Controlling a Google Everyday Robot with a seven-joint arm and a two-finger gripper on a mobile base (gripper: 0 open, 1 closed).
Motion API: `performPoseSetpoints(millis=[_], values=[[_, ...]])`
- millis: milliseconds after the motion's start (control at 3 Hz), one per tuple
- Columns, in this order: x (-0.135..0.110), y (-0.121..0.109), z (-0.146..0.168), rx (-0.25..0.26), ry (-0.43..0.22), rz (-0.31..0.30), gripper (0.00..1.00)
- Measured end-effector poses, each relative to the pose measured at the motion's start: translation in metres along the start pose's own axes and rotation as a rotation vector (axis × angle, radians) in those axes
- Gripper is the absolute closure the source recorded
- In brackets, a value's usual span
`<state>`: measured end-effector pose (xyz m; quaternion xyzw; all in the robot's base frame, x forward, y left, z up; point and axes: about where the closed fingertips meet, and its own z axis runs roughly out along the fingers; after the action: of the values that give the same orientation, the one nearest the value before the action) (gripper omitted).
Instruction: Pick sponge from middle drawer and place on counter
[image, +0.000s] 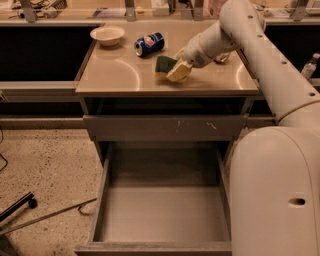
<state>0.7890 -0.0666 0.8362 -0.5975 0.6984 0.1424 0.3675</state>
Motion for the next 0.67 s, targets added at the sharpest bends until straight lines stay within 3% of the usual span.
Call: performPoseSetpoints(millis=[667], values=[[0.0,0.0,0.0001,0.0,0.0,0.0,0.11]])
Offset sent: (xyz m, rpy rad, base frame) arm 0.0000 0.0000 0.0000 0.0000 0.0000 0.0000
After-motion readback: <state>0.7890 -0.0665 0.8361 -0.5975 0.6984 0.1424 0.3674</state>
